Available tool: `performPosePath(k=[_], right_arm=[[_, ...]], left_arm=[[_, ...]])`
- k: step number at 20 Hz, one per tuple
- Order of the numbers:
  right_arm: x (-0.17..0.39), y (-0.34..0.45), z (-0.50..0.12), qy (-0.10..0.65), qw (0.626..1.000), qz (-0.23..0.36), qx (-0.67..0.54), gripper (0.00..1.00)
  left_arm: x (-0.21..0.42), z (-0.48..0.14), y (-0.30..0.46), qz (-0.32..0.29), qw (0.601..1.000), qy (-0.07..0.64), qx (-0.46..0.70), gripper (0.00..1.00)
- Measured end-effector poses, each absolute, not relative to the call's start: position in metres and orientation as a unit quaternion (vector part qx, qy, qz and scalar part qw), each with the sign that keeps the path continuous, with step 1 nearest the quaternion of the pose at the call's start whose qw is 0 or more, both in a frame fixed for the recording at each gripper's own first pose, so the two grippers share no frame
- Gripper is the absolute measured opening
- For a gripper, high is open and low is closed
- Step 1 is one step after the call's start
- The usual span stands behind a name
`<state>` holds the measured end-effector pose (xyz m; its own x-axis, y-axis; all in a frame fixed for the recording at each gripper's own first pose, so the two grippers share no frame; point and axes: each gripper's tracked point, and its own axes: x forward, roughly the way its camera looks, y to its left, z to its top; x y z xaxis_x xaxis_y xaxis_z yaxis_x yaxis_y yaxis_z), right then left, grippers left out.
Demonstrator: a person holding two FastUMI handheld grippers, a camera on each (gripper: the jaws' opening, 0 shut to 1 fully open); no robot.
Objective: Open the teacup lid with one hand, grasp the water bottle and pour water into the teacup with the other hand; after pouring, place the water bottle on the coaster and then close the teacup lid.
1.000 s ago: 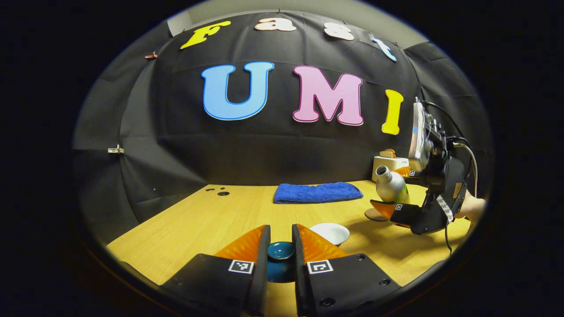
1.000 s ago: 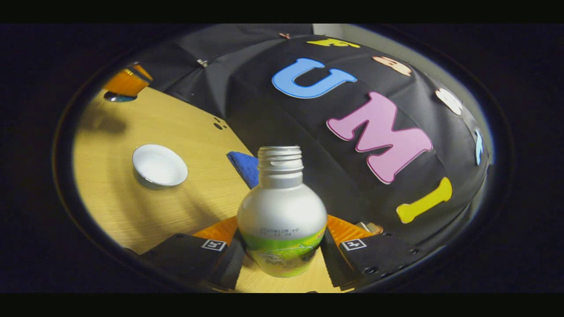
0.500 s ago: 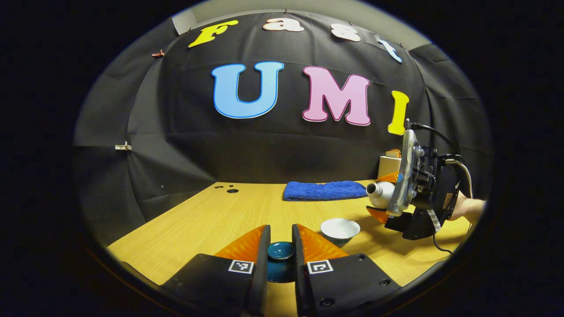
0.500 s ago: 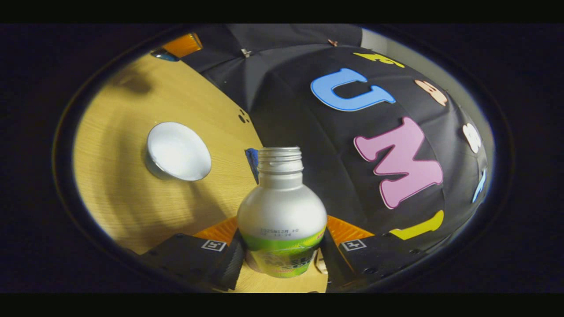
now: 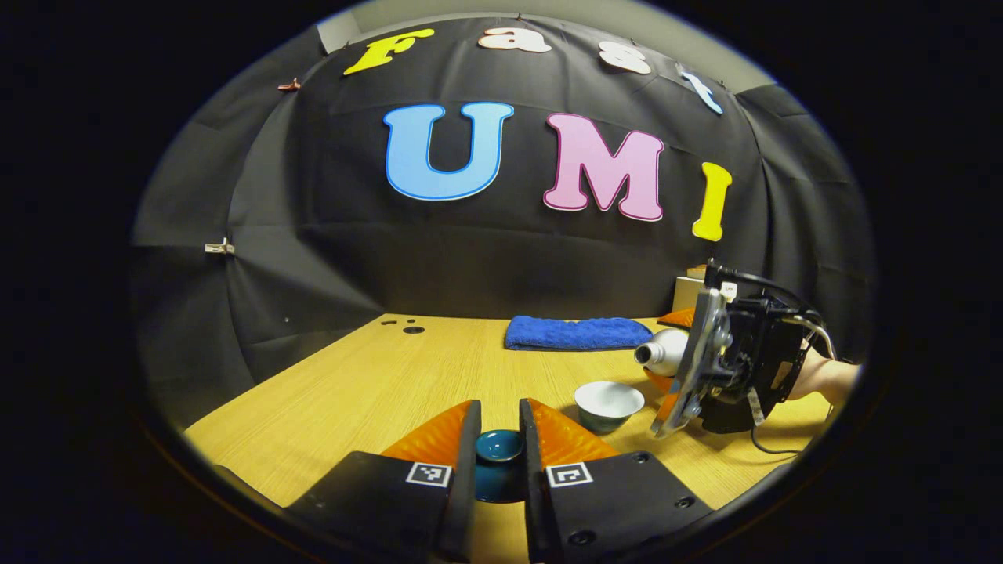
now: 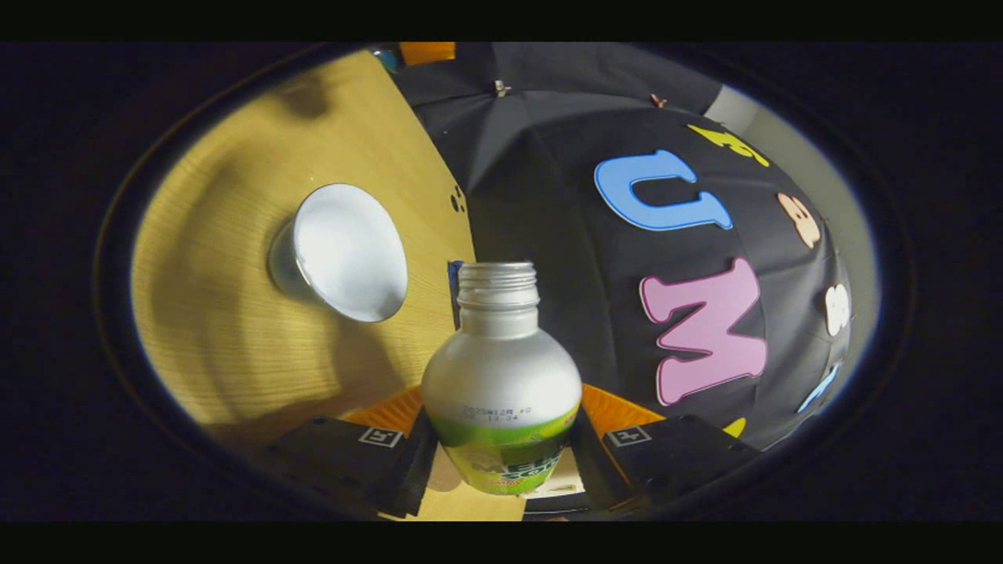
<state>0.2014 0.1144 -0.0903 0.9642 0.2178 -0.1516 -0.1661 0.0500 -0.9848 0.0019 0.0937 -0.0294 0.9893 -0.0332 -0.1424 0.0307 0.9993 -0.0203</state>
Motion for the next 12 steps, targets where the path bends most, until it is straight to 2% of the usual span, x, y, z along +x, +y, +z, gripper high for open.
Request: performPosePath(k=[2, 6, 12], right_arm=[[0.2, 0.115, -0.096, -0.02, 0.705, 0.13, -0.697, 0.78], [0.201, 0.113, -0.097, -0.02, 0.685, 0.122, -0.718, 0.78], [0.2, 0.122, -0.095, -0.039, 0.658, 0.116, -0.743, 0.78]], left_arm=[[-0.001, -0.03, 0.094, -0.019, 0.997, 0.074, -0.009, 0.33], [-0.008, -0.028, 0.099, -0.018, 0.997, 0.071, 0.002, 0.29], [-0.017, -0.029, 0.108, -0.013, 0.997, 0.072, 0.001, 0.3]])
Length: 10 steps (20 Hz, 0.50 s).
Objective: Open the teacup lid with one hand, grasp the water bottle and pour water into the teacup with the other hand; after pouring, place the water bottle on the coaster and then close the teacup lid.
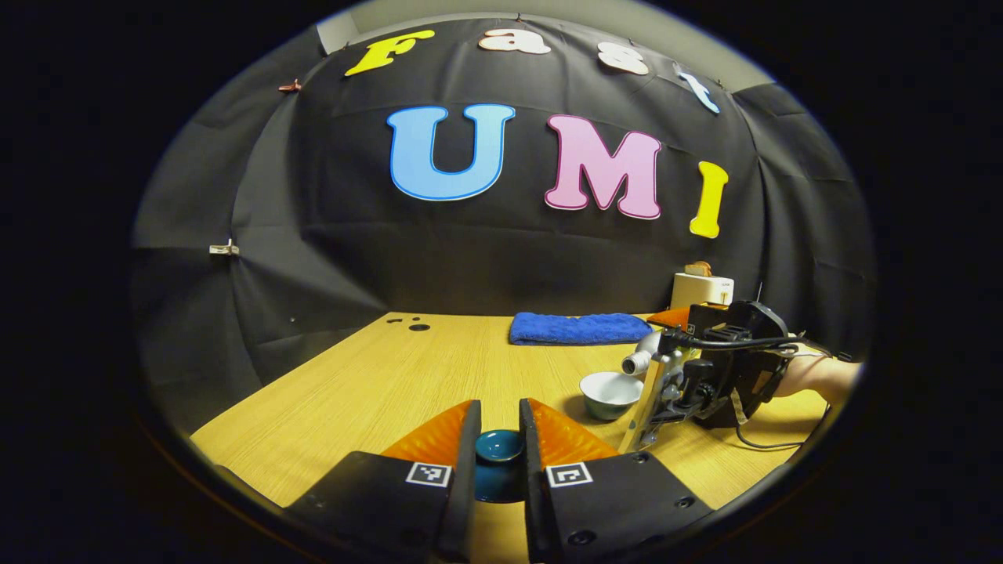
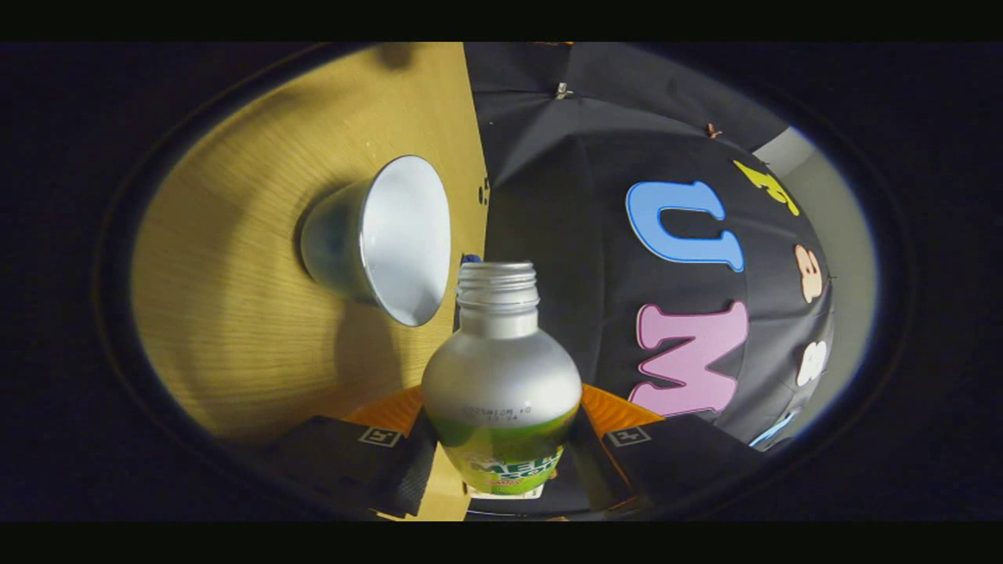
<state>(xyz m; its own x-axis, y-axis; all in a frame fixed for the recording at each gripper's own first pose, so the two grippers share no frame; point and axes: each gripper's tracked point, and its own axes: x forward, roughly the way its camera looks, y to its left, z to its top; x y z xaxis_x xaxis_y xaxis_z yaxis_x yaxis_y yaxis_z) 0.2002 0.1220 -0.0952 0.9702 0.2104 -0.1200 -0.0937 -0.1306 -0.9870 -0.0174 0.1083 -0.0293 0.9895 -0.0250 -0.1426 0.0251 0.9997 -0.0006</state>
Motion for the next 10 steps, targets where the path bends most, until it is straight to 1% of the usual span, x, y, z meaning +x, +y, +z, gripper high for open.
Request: performPosePath(k=[5, 6, 7, 8, 10], right_arm=[[0.2036, 0.1214, -0.0952, -0.045, 0.637, 0.11, -0.762, 0.78], [0.2033, 0.1217, -0.0955, -0.047, 0.631, 0.11, -0.767, 0.78], [0.2048, 0.1214, -0.0951, -0.049, 0.627, 0.108, -0.77, 0.78], [0.2036, 0.1215, -0.0965, -0.05, 0.625, 0.109, -0.771, 0.78], [0.2044, 0.1217, -0.0961, -0.051, 0.624, 0.111, -0.772, 0.78]], left_arm=[[-0.0231, -0.0275, 0.1123, -0.011, 0.998, 0.07, 0.0, 0.3], [-0.0241, -0.0282, 0.1126, -0.011, 0.997, 0.07, 0.0, 0.33], [-0.0244, -0.0281, 0.1116, -0.011, 0.997, 0.071, -0.001, 0.33], [-0.0248, -0.029, 0.1118, -0.011, 0.997, 0.071, -0.001, 0.3], [-0.0279, -0.0293, 0.1122, -0.012, 0.997, 0.071, 0.0, 0.29]])
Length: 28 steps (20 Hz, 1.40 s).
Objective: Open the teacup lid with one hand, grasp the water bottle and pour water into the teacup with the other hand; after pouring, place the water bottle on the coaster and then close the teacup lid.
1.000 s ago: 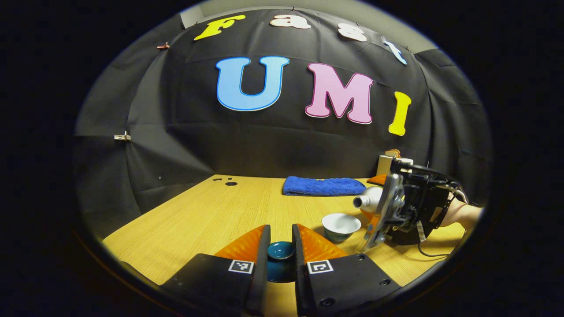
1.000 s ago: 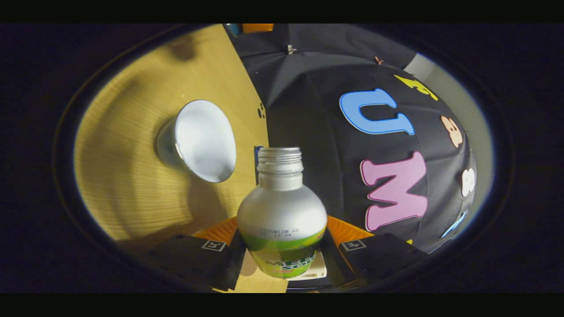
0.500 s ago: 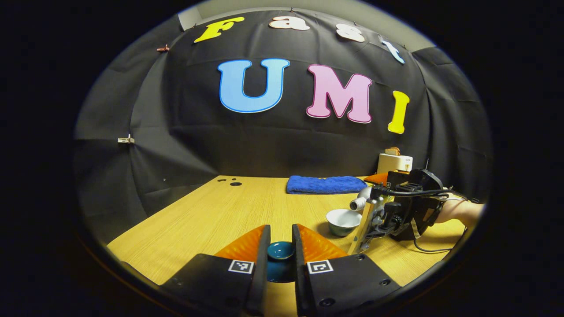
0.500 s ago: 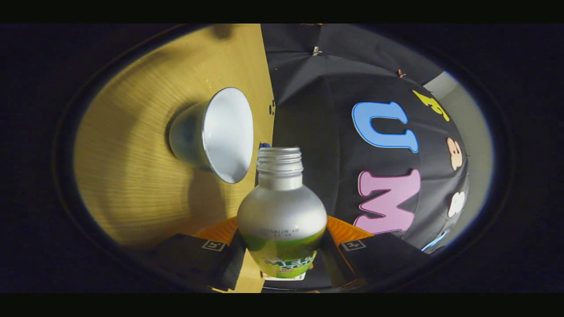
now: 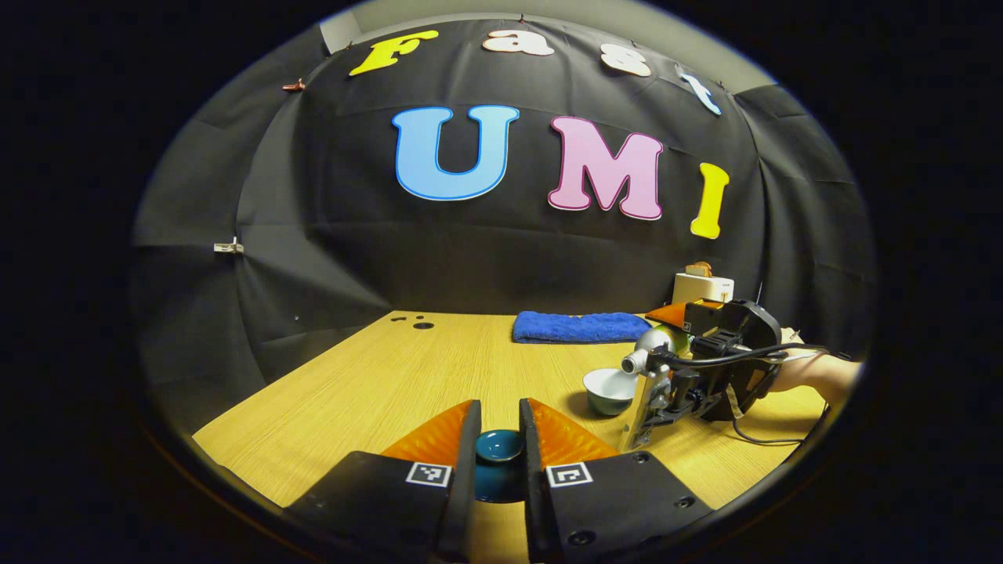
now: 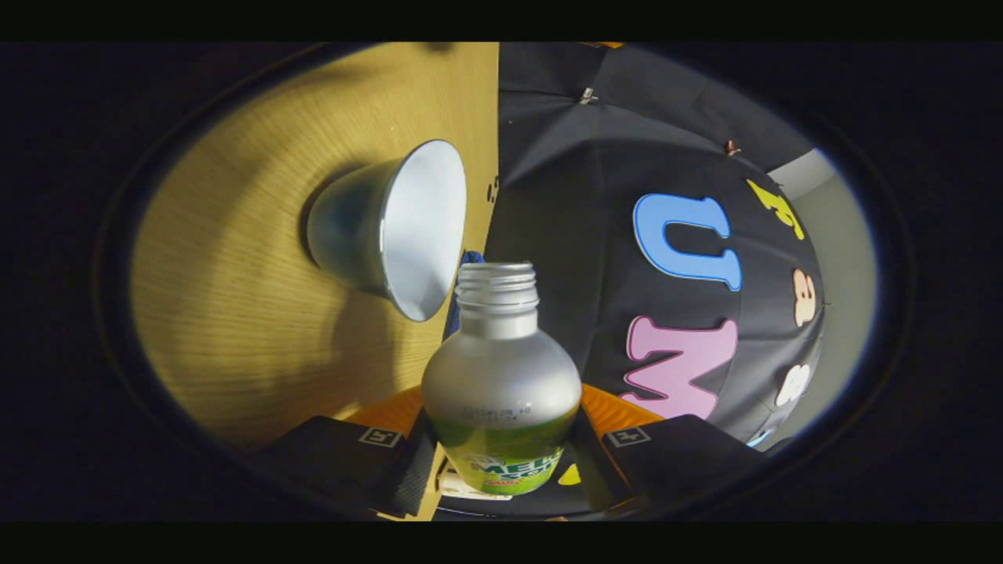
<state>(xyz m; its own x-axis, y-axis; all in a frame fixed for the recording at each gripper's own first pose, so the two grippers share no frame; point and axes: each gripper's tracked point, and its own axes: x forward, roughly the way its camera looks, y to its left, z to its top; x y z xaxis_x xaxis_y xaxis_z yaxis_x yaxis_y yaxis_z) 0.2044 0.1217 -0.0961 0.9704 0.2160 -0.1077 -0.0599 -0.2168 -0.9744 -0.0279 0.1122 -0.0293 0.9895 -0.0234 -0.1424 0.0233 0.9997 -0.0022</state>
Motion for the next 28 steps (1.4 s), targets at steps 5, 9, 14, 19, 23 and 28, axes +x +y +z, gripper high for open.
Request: performPosePath(k=[5, 9, 14, 19, 23, 28], right_arm=[[0.204, 0.125, -0.093, -0.06, 0.609, 0.108, -0.784, 0.78], [0.204, 0.126, -0.091, -0.072, 0.599, 0.105, -0.791, 0.76], [0.207, 0.124, -0.088, -0.074, 0.602, 0.103, -0.789, 0.78], [0.207, 0.13, -0.082, -0.089, 0.594, 0.099, -0.794, 0.78], [0.21, 0.131, -0.077, -0.101, 0.587, 0.092, -0.798, 0.81], [0.208, 0.135, -0.076, -0.107, 0.577, 0.094, -0.804, 0.78]], left_arm=[[-0.032, -0.027, 0.111, -0.014, 0.998, 0.068, -0.001, 0.3], [-0.034, -0.028, 0.109, -0.015, 0.997, 0.07, -0.001, 0.33], [-0.04, -0.021, 0.105, -0.014, 0.998, 0.066, 0.006, 0.3], [-0.044, -0.017, 0.099, -0.017, 0.998, 0.062, 0.003, 0.32], [-0.047, -0.02, 0.098, -0.022, 0.997, 0.068, -0.014, 0.3], [-0.047, -0.02, 0.1, -0.019, 0.997, 0.068, -0.018, 0.3]])
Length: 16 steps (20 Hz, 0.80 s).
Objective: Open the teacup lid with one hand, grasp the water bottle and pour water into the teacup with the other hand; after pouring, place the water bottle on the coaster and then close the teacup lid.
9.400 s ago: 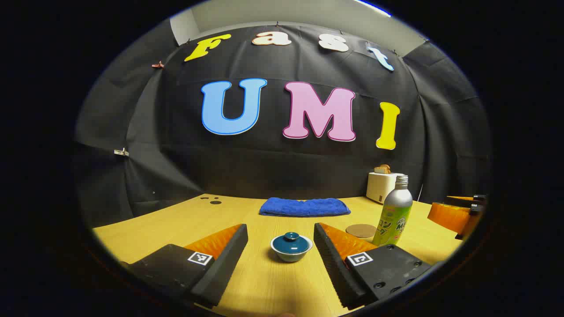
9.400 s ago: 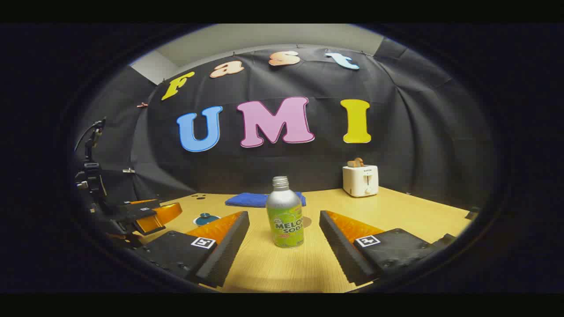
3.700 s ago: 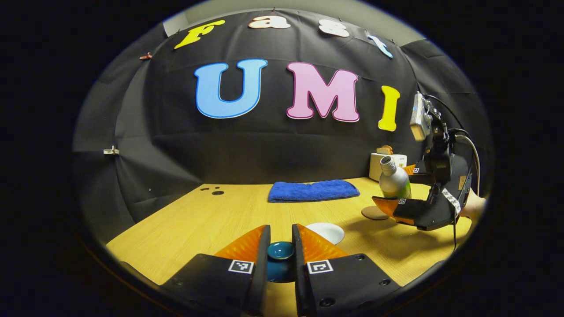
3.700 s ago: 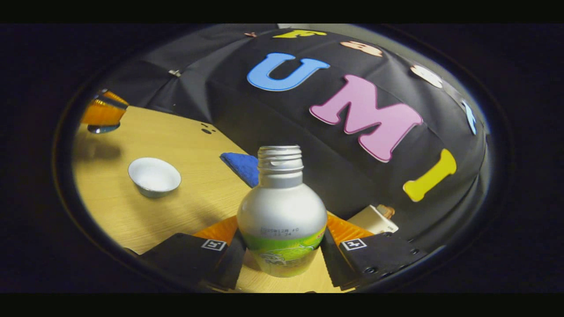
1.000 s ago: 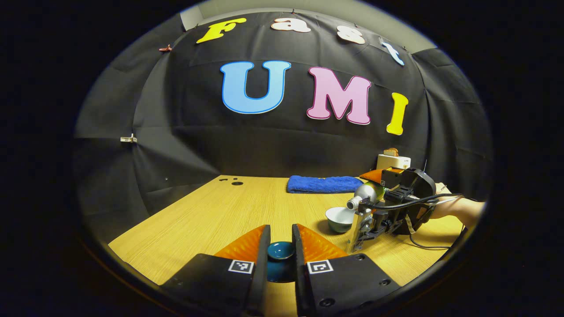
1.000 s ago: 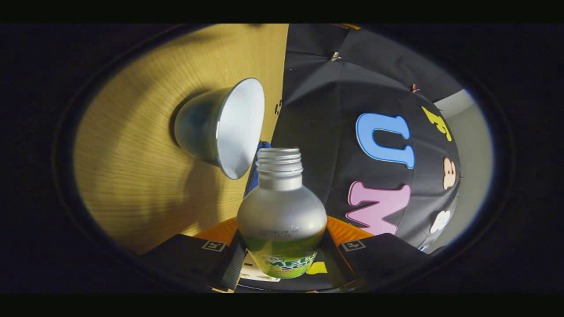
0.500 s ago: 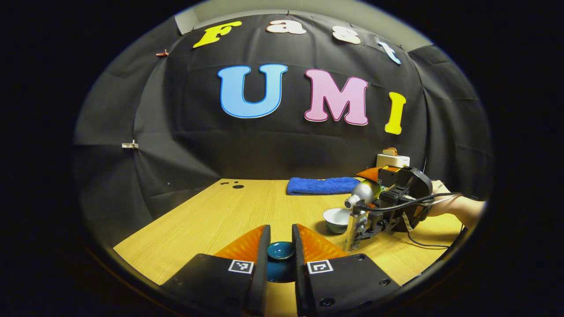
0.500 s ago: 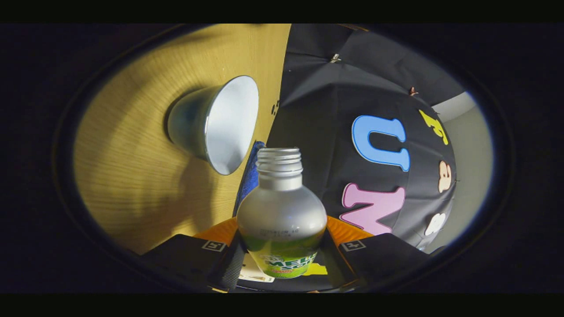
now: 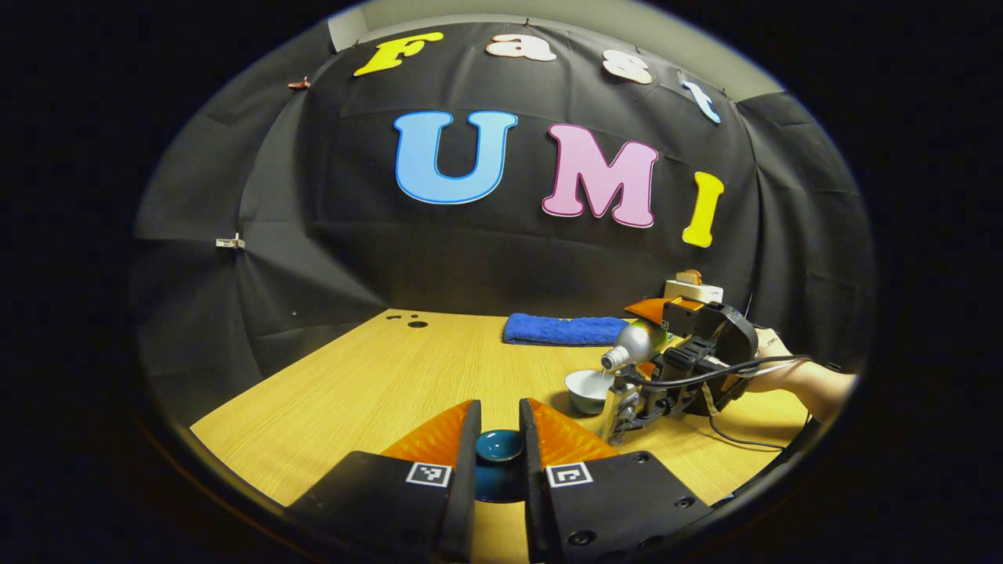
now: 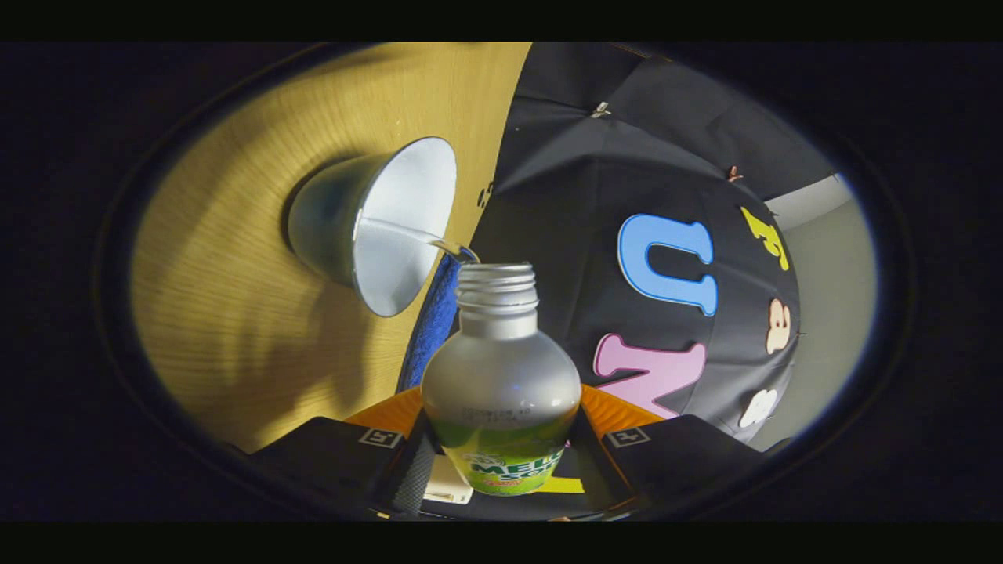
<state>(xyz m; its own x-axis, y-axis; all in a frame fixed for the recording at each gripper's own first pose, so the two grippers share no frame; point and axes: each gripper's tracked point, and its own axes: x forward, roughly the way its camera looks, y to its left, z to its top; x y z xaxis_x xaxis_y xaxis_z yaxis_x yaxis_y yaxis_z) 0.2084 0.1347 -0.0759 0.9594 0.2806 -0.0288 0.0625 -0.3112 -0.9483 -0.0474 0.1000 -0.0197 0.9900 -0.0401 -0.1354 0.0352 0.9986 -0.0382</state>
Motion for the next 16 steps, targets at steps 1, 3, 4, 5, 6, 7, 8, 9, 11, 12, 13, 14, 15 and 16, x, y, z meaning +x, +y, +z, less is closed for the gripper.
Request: performPosePath(k=[1, 3, 4, 5, 6, 7, 8, 9, 11, 12, 13, 14, 15, 16], right_arm=[[0.209, 0.135, -0.074, -0.109, 0.575, 0.092, -0.805, 0.78], [0.208, 0.134, -0.073, -0.11, 0.573, 0.09, -0.807, 0.81], [0.209, 0.135, -0.072, -0.111, 0.573, 0.089, -0.807, 0.78], [0.207, 0.134, -0.071, -0.113, 0.572, 0.087, -0.808, 0.78], [0.208, 0.134, -0.069, -0.113, 0.572, 0.085, -0.808, 0.78], [0.208, 0.133, -0.068, -0.114, 0.572, 0.085, -0.808, 0.78], [0.208, 0.135, -0.068, -0.116, 0.571, 0.085, -0.809, 0.78], [0.207, 0.135, -0.068, -0.116, 0.569, 0.084, -0.81, 0.78], [0.207, 0.133, -0.067, -0.116, 0.571, 0.084, -0.808, 0.78], [0.207, 0.133, -0.065, -0.117, 0.572, 0.083, -0.807, 0.78], [0.206, 0.133, -0.063, -0.119, 0.571, 0.082, -0.808, 0.78], [0.206, 0.134, -0.062, -0.121, 0.57, 0.08, -0.809, 0.78], [0.205, 0.133, -0.062, -0.122, 0.569, 0.079, -0.81, 0.78], [0.206, 0.133, -0.061, -0.122, 0.568, 0.08, -0.81, 0.78]], left_arm=[[-0.046, -0.019, 0.101, -0.019, 0.997, 0.068, -0.018, 0.3], [-0.048, -0.02, 0.1, -0.019, 0.997, 0.068, -0.018, 0.33], [-0.048, -0.02, 0.1, -0.02, 0.997, 0.069, -0.019, 0.33], [-0.047, -0.019, 0.1, -0.021, 0.997, 0.069, -0.019, 0.33], [-0.047, -0.019, 0.099, -0.023, 0.997, 0.069, -0.019, 0.3], [-0.046, -0.018, 0.098, -0.025, 0.997, 0.069, -0.022, 0.3], [-0.046, -0.019, 0.098, -0.027, 0.997, 0.069, -0.026, 0.3], [-0.047, -0.018, 0.097, -0.028, 0.997, 0.069, -0.03, 0.3], [-0.046, -0.018, 0.1, -0.027, 0.997, 0.068, -0.032, 0.3], [-0.047, -0.018, 0.1, -0.025, 0.997, 0.068, -0.031, 0.3], [-0.046, -0.018, 0.1, -0.024, 0.997, 0.068, -0.031, 0.29], [-0.047, -0.018, 0.1, -0.024, 0.997, 0.068, -0.032, 0.33], [-0.046, -0.018, 0.099, -0.024, 0.997, 0.068, -0.032, 0.33], [-0.047, -0.018, 0.098, -0.024, 0.997, 0.068, -0.033, 0.3]])
